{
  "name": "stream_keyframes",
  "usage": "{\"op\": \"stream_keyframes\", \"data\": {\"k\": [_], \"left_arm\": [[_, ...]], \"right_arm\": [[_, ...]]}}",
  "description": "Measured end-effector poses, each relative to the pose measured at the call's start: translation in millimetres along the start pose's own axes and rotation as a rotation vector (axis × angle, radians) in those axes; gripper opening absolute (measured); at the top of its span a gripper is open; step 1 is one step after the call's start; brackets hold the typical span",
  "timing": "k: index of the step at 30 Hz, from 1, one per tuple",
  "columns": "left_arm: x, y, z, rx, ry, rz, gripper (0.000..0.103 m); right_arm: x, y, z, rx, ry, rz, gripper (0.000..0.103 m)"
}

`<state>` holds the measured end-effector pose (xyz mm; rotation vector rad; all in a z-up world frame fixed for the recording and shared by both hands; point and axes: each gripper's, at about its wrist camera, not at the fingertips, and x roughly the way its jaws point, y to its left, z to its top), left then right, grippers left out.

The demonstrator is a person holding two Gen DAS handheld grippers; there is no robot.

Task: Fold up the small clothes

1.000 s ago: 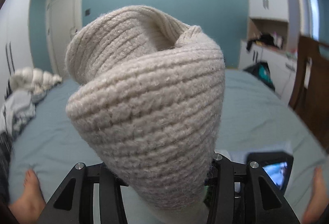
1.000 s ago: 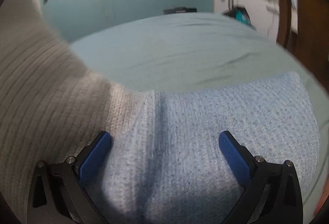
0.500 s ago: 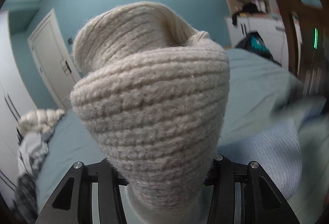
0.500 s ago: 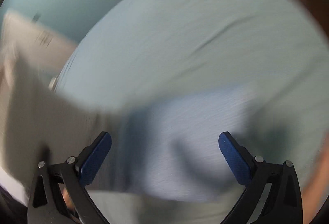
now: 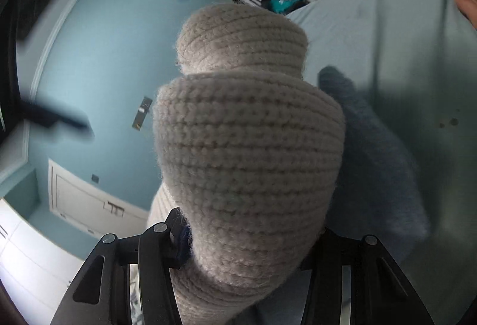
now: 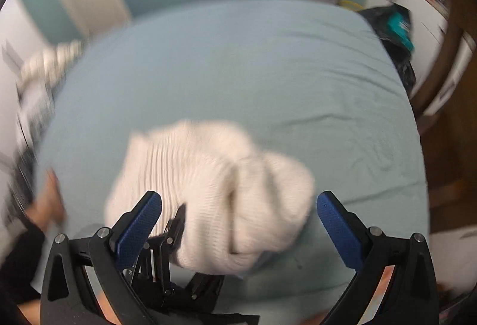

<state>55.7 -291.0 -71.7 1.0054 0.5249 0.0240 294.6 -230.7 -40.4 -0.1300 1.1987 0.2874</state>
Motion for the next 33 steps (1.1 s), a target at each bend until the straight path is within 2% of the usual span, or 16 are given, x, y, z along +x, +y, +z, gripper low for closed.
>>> {"op": "stream_keyframes", "data": {"k": [2,5,6,7,8,10,12,13,16,17,19,22,26,28,30,33], "left_arm": [[-6,-6,-4,0.014,-0.017,0.016,0.048],[-13,-1,-8,0.003,-0.052,-0.01,0.049],[-14,2,-12,0.011,-0.067,-0.024,0.054],[-16,8,-21,0.024,-0.097,-0.031,0.059],[-21,9,-25,0.035,-0.13,-0.051,0.07],[-36,14,-36,0.055,-0.213,-0.094,0.077],[-53,26,-51,0.051,-0.278,-0.211,0.102],[-63,39,-61,0.015,-0.313,-0.319,0.103],[-70,81,-76,-0.103,-0.327,-0.521,0.103],[-65,104,-81,-0.178,-0.302,-0.574,0.103],[-43,141,-83,-0.284,-0.234,-0.596,0.103],[8,207,-97,-0.509,-0.062,-0.567,0.103],[57,270,-124,-0.765,0.101,-0.559,0.103],[76,293,-146,-0.93,0.12,-0.665,0.103],[94,302,-166,-1.046,0.169,-0.711,0.103],[128,284,-186,-1.121,0.368,-0.739,0.103]], "right_arm": [[21,7,-6,-0.057,0.063,-0.051,0.102],[54,-7,-4,-0.078,0.166,-0.108,0.102],[58,-18,0,-0.046,0.182,-0.064,0.102],[64,-35,0,0.026,0.202,0.032,0.102],[72,-45,14,0.078,0.223,0.088,0.102],[80,-68,14,0.166,0.253,0.171,0.102],[88,-88,13,0.223,0.266,0.25,0.102],[93,-100,10,0.257,0.273,0.3,0.102],[99,-118,-4,0.326,0.258,0.372,0.102],[97,-122,-9,0.342,0.243,0.383,0.102],[89,-127,-14,0.34,0.213,0.388,0.102],[72,-132,-25,0.358,0.193,0.393,0.102],[55,-167,-44,0.491,0.128,0.446,0.102],[51,-181,-60,0.553,0.092,0.503,0.102],[59,-197,-79,0.631,0.101,0.607,0.102],[78,-218,-99,0.73,0.133,0.722,0.102]]}}
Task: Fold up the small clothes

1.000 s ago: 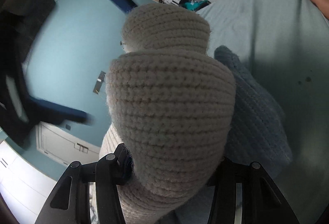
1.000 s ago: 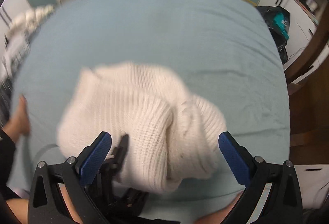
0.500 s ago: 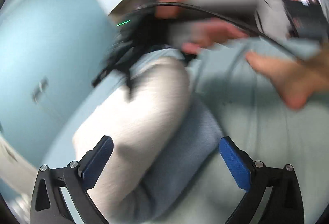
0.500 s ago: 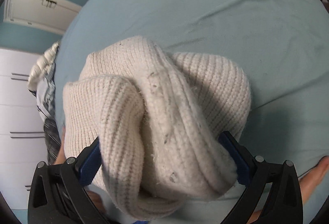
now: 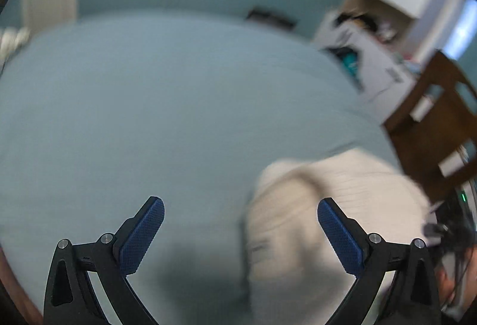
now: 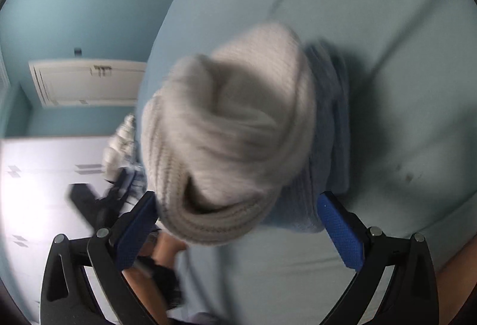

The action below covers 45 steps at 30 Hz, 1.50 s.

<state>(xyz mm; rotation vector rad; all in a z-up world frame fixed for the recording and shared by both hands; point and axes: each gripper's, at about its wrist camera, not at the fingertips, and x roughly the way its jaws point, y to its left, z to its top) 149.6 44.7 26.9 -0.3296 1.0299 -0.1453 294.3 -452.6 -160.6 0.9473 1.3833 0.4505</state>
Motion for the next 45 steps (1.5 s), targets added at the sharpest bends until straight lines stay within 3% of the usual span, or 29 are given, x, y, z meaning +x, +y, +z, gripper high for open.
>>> {"op": "stream_keyframes", "data": {"k": [3,4,7,9,11,14,18,20,21,22,25,28,31,34,36,39,41,42,45], "left_arm": [[33,4,-11,-0.037,0.153,-0.077,0.103],[35,5,-15,-0.052,0.141,-0.087,0.103],[38,13,-24,-0.123,0.083,-0.116,0.103],[47,11,-25,-0.125,0.082,-0.112,0.103],[42,10,-25,-0.098,0.081,-0.085,0.103],[40,5,-21,-0.073,0.073,-0.054,0.103],[48,9,-25,-0.105,0.079,-0.059,0.103],[56,4,-20,-0.103,0.068,-0.033,0.103],[56,5,-23,-0.098,0.065,-0.017,0.103],[55,5,-22,-0.096,0.062,-0.009,0.103],[55,6,-21,-0.103,0.079,-0.041,0.103],[54,4,-22,-0.105,0.104,-0.098,0.103],[50,-6,-21,-0.066,0.104,-0.095,0.103],[51,-17,-22,-0.027,0.102,-0.053,0.103],[55,-24,-23,-0.01,0.099,-0.043,0.103],[56,-31,-27,0.001,0.069,-0.023,0.103],[55,-33,-26,0.016,0.054,-0.014,0.103],[55,-35,-24,0.021,0.057,-0.005,0.103],[50,-38,-15,0.063,0.08,0.062,0.103]], "right_arm": [[6,-17,10,0.068,0.024,0.089,0.102],[5,-17,14,0.071,0.012,0.085,0.102],[-12,5,27,-0.037,-0.1,-0.012,0.102],[-21,31,31,-0.159,-0.179,-0.193,0.102],[-29,51,32,-0.244,-0.2,-0.248,0.102],[-13,41,42,-0.149,-0.057,-0.188,0.102],[4,1,43,0.097,0.025,-0.025,0.102],[1,12,42,0.021,-0.003,-0.064,0.086],[-4,24,42,-0.064,-0.021,-0.107,0.069],[-11,35,41,-0.145,-0.047,-0.129,0.059],[-41,53,33,-0.255,-0.111,-0.131,0.05],[-77,74,4,-0.406,-0.162,-0.182,0.048],[-94,80,-18,-0.516,-0.157,-0.238,0.048],[-102,46,-7,-0.463,-0.144,-0.261,0.048],[-111,6,19,-0.357,-0.128,-0.238,0.049],[-115,-56,47,-0.167,-0.074,-0.129,0.078],[-131,-76,59,-0.065,-0.025,-0.021,0.078],[-142,-80,63,-0.023,-0.009,-0.009,0.08],[-189,-78,67,-0.017,-0.108,0.023,0.08]]}}
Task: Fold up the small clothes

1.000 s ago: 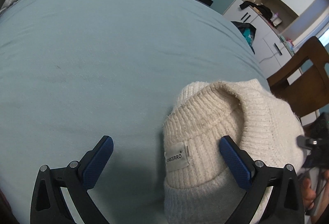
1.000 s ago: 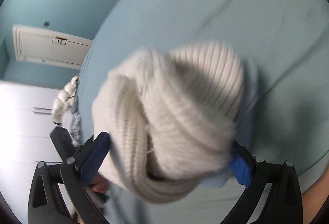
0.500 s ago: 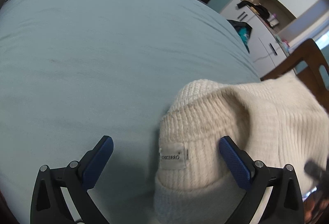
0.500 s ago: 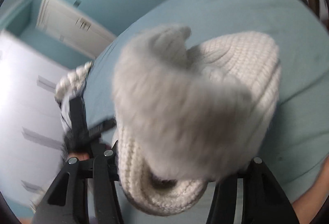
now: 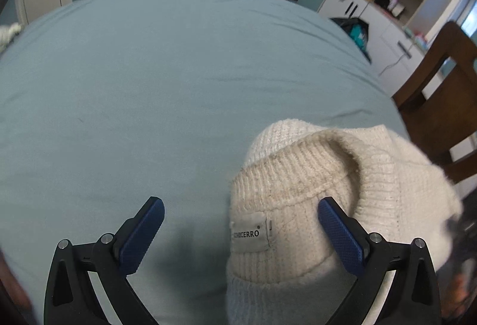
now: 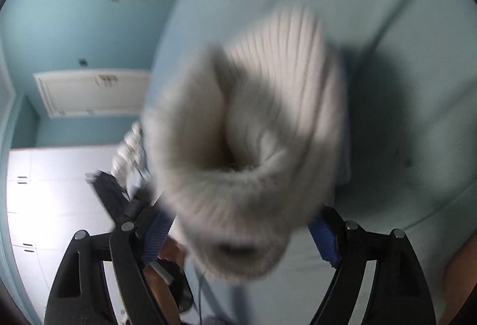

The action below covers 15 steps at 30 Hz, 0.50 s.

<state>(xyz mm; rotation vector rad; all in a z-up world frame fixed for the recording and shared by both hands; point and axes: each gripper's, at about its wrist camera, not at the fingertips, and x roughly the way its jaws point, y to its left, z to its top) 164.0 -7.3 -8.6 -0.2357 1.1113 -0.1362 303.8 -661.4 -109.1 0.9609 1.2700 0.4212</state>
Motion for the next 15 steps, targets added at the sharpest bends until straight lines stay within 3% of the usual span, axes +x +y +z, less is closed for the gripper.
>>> {"op": "stream_keyframes", "data": {"k": [1,3,5,8,11,13,15], "left_arm": [[-4,-1,4,0.029,0.003,0.034,0.103],[-15,-3,7,0.069,-0.011,0.062,0.103],[-34,-8,12,0.078,-0.072,0.079,0.103],[-64,-23,11,0.07,-0.195,0.056,0.103],[-74,-49,0,0.146,-0.293,0.042,0.103],[-63,-70,-10,0.229,-0.336,0.108,0.103],[-34,-84,-22,0.303,-0.29,0.208,0.103]], "right_arm": [[-20,1,3,0.005,-0.061,0.004,0.08],[-56,6,11,0.016,-0.199,-0.071,0.08],[-86,31,15,-0.076,-0.38,-0.211,0.08],[-84,73,6,-0.261,-0.549,-0.343,0.08],[-48,110,-3,-0.514,-0.602,-0.383,0.08],[-4,127,-3,-0.677,-0.568,-0.434,0.08],[29,123,-1,-0.746,-0.524,-0.497,0.08]]}}
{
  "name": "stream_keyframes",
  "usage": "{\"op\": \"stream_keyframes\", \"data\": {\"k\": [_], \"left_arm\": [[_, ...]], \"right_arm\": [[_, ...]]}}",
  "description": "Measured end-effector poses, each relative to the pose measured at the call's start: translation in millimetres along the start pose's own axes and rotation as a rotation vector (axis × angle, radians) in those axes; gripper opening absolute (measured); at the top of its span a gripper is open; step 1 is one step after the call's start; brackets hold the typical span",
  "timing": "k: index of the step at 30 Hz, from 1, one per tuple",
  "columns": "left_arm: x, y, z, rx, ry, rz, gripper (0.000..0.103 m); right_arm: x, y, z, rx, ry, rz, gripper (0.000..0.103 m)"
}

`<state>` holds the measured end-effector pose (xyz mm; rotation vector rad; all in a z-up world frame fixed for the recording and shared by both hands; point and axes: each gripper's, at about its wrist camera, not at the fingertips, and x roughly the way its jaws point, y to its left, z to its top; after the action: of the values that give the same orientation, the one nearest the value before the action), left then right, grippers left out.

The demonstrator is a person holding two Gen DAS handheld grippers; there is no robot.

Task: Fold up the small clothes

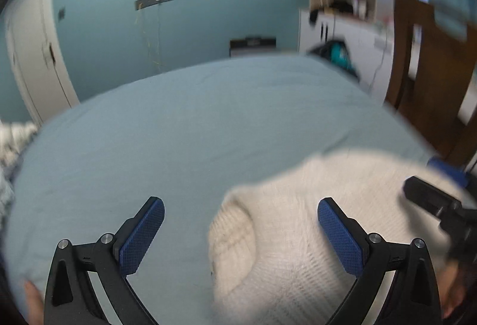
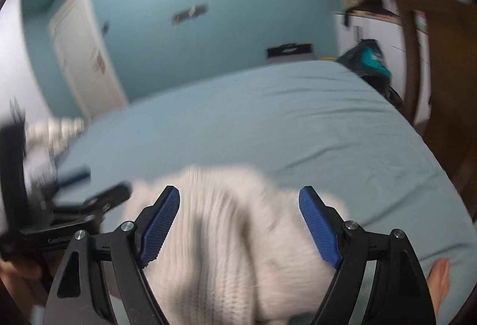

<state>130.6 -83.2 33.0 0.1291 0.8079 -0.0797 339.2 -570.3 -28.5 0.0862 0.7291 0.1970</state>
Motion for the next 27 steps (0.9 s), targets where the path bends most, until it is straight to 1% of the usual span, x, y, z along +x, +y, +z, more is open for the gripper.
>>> {"op": "stream_keyframes", "data": {"k": [1,2,3,4,5,6,8,10,11,12,13,15,16,17,18,19,21,22,23,24,25,26,27], "left_arm": [[15,-8,-10,0.02,0.046,0.024,0.103],[23,-9,-17,-0.005,0.049,0.014,0.103],[28,-7,-23,-0.037,0.057,-0.006,0.103],[33,-6,-25,-0.064,0.074,-0.027,0.103],[38,-5,-28,-0.099,0.103,-0.056,0.103],[39,-7,-28,-0.105,0.112,-0.061,0.103],[39,-18,-28,-0.048,0.094,-0.023,0.103],[38,-21,-26,-0.018,0.082,-0.008,0.103],[38,-18,-25,-0.032,0.088,-0.025,0.103],[37,-15,-22,-0.047,0.093,-0.046,0.103],[34,-7,-19,-0.071,0.095,-0.089,0.103],[29,4,-14,-0.094,0.111,-0.145,0.103],[27,8,-12,-0.093,0.126,-0.156,0.103],[23,12,-9,-0.083,0.142,-0.15,0.103],[19,14,-6,-0.071,0.146,-0.137,0.103],[15,16,-1,-0.056,0.142,-0.113,0.103],[4,22,5,-0.01,0.122,-0.078,0.103],[-1,26,9,0.02,0.109,-0.064,0.103],[-8,31,6,0.039,0.105,-0.051,0.103],[-9,39,7,0.056,0.117,-0.039,0.103],[-7,45,8,0.059,0.137,-0.041,0.103],[-1,56,9,0.05,0.171,-0.065,0.103],[4,65,9,0.022,0.189,-0.099,0.103]], "right_arm": [[14,0,-11,-0.049,0.032,-0.052,0.08],[16,-14,-26,-0.072,0.053,-0.071,0.082],[24,-22,-33,-0.085,0.077,-0.076,0.088],[24,-42,-36,-0.068,0.092,-0.059,0.095],[26,-57,-38,-0.022,0.1,-0.019,0.097],[29,-73,-39,0.02,0.128,0.022,0.099],[33,-84,-32,0.045,0.142,0.054,0.099],[34,-92,-23,0.042,0.134,0.056,0.1],[33,-93,-18,0.056,0.133,0.056,0.1],[30,-81,-24,0.076,0.137,0.062,0.101],[37,-78,-24,0.113,0.157,0.074,0.102],[37,-87,-14,0.168,0.229,0.099,0.102],[36,-88,-12,0.195,0.288,0.119,0.102],[38,-87,-8,0.226,0.335,0.146,0.102],[32,-98,3,0.271,0.352,0.19,0.102],[26,-104,3,0.305,0.333,0.217,0.102],[7,-126,20,0.354,0.271,0.23,0.102],[2,-133,22,0.355,0.264,0.231,0.102],[1,-142,26,0.348,0.274,0.238,0.102],[2,-150,30,0.343,0.293,0.246,0.102],[4,-158,33,0.344,0.319,0.259,0.102],[8,-164,33,0.351,0.342,0.269,0.102],[11,-170,30,0.366,0.37,0.285,0.102]]}}
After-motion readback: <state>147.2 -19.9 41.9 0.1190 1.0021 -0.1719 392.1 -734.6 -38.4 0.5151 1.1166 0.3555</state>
